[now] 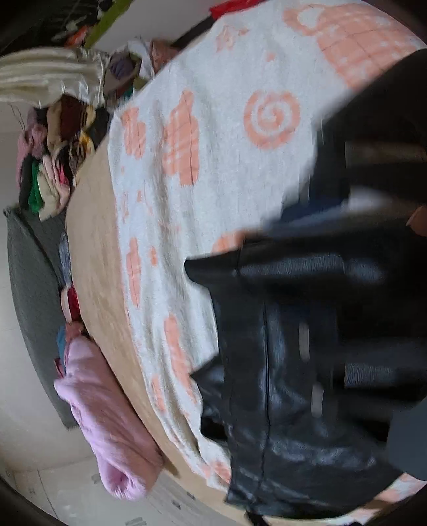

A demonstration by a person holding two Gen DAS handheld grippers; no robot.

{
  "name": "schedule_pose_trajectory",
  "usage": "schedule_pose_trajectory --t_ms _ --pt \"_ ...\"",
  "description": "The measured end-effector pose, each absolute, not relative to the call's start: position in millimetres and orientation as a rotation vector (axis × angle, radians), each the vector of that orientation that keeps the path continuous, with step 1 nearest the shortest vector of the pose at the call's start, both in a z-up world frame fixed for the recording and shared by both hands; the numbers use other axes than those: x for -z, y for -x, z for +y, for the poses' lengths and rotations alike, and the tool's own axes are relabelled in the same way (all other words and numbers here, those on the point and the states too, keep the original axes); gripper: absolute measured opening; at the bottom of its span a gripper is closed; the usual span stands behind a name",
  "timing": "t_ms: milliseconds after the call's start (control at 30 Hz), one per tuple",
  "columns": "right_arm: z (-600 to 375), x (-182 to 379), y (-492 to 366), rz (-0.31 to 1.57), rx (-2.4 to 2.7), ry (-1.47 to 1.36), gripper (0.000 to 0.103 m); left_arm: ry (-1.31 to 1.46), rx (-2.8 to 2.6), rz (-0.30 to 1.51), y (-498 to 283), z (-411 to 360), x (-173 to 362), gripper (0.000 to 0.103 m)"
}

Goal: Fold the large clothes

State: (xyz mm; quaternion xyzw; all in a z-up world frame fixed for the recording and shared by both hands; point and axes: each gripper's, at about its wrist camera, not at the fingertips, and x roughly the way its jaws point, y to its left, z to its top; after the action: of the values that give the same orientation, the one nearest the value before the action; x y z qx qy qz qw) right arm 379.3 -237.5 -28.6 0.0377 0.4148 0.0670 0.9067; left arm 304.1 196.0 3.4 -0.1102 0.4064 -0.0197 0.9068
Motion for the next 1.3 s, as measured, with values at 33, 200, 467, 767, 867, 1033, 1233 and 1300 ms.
schedule_pose_trajectory --t_ms 33,200,467,767,867,1033,1233,1300 --pt "-236.4 27.3 -379.2 0.849 -0.130 -0.073 0.016 0.176 -0.015 0.854 -306.3 193.6 4.7 0.021" --pt "-240.5 36.2 -386.9 0.867 -0.109 -0.150 0.015 0.147 -0.058 0.850 -310.8 201.7 16.8 0.008" --pt "-248.4 43.9 -376.7 0.914 -0.060 -0.177 0.052 0.162 -0.076 0.877 -309.7 207.9 25.0 0.027" --pt "-272.8 33.0 -311.6 0.910 -0.180 -0.362 0.092 0.207 -0.064 0.871 -282.6 212.2 7.3 0.064" --pt "-272.9 35.3 -293.1 0.929 -0.219 -0.366 0.094 0.226 -0.051 0.863 -267.2 210.4 1.3 0.078" --pt "-268.2 47.1 -279.2 0.992 -0.267 -0.360 0.095 0.281 -0.018 0.897 -244.9 209.1 2.8 0.088" --pt "-271.1 60.9 -277.3 1.022 -0.332 -0.430 0.072 0.403 0.008 0.993 -232.2 211.4 34.7 0.091" --pt "-269.5 60.1 -275.2 1.024 -0.342 -0.445 0.059 0.452 0.017 1.003 -229.3 213.0 46.1 0.087"
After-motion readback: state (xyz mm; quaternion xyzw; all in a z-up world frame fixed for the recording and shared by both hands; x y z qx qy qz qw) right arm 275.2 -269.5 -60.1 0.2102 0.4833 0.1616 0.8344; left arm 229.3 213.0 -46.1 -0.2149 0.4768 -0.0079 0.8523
